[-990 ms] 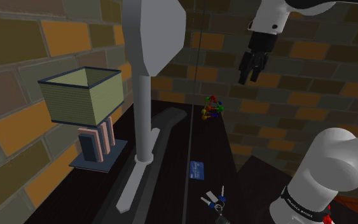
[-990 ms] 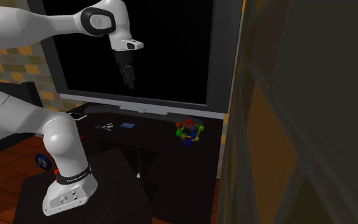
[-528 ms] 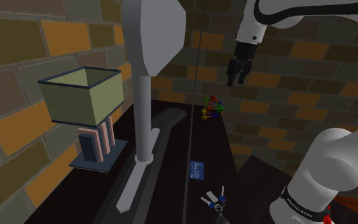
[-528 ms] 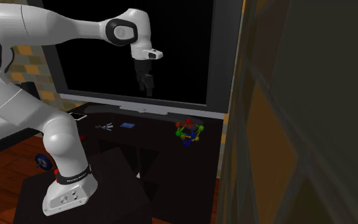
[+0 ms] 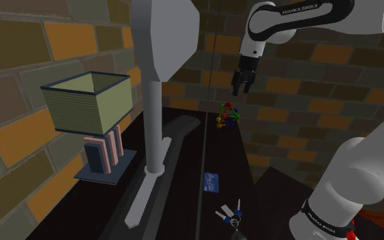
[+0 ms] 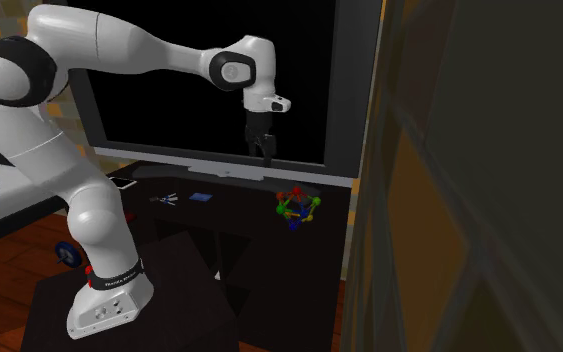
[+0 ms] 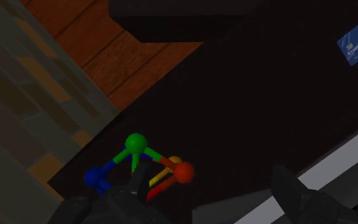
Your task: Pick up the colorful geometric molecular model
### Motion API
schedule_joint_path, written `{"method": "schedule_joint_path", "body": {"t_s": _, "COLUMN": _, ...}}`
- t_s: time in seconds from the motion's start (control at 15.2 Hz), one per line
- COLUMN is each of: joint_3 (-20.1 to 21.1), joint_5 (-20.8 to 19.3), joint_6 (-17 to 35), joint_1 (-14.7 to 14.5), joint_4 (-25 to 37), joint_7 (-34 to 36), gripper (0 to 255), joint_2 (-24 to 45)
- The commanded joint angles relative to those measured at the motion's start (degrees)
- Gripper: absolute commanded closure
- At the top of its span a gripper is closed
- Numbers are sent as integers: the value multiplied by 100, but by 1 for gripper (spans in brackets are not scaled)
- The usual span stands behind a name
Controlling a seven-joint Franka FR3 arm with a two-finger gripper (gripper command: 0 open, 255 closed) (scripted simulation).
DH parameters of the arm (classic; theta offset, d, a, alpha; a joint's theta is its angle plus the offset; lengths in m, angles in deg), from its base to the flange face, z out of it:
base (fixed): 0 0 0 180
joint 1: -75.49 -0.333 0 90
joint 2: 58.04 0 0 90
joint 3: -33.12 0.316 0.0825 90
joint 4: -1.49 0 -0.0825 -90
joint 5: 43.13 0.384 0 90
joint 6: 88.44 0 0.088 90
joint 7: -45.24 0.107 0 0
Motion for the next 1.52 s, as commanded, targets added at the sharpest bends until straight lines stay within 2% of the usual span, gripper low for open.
{"method": "schedule_joint_path", "body": {"t_s": 0.0, "joint_3": -122, "joint_5": 51, "joint_6": 165, "joint_1": 12, "joint_4": 252, "joint_7": -187, "gripper": 0, "joint_2": 466}}
{"method": "schedule_joint_path", "body": {"t_s": 0.46, "joint_3": -443, "joint_5": 378, "joint_6": 432, "joint_1": 139, "joint_4": 1330, "joint_7": -840, "gripper": 0, "joint_2": 2026}}
{"method": "schedule_joint_path", "body": {"t_s": 0.92, "joint_3": -557, "joint_5": 828, "joint_6": 344, "joint_1": 445, "joint_4": 2848, "joint_7": -1408, "gripper": 0, "joint_2": 3707}}
{"method": "schedule_joint_path", "body": {"t_s": 1.45, "joint_3": -529, "joint_5": 899, "joint_6": 860, "joint_1": 461, "joint_4": 2510, "joint_7": -1488, "gripper": 0, "joint_2": 3900}}
